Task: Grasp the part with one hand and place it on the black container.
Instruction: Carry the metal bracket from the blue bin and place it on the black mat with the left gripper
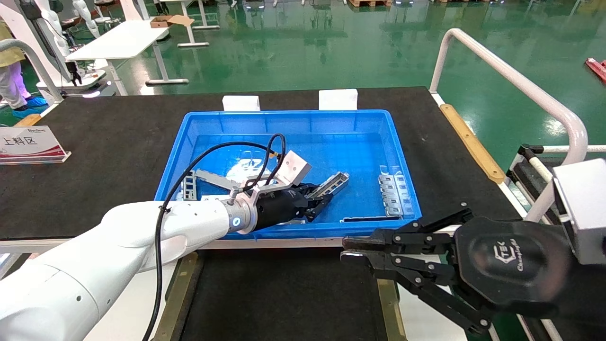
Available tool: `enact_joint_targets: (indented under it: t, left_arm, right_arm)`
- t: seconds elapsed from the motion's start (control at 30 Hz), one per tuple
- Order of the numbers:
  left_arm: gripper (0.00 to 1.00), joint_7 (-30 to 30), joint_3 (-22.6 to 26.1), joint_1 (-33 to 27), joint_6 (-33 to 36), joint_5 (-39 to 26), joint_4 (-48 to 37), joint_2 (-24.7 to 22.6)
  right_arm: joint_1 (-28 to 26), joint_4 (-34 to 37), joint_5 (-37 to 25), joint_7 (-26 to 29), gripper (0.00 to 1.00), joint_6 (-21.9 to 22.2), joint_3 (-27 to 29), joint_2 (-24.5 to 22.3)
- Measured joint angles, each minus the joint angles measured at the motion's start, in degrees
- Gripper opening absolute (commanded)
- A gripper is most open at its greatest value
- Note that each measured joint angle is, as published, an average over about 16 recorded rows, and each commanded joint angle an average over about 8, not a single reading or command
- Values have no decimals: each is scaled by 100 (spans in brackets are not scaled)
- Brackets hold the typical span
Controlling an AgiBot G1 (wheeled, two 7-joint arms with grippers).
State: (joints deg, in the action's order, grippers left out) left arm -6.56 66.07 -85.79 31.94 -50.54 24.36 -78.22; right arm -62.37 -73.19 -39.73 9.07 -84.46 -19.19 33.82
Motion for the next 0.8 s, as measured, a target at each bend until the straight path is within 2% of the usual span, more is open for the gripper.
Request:
enact_joint_targets:
  t: [0.4,0.8]
  left_arm:
    - [0,548,-137,-202,360,606,-55,50]
    - [0,1318,-395,-490,1345,1077,-458,182]
  right_arm:
    - [0,0,1,-1,0,1,-2,-1]
    - [-1,0,2,-2,0,1,-3,-1]
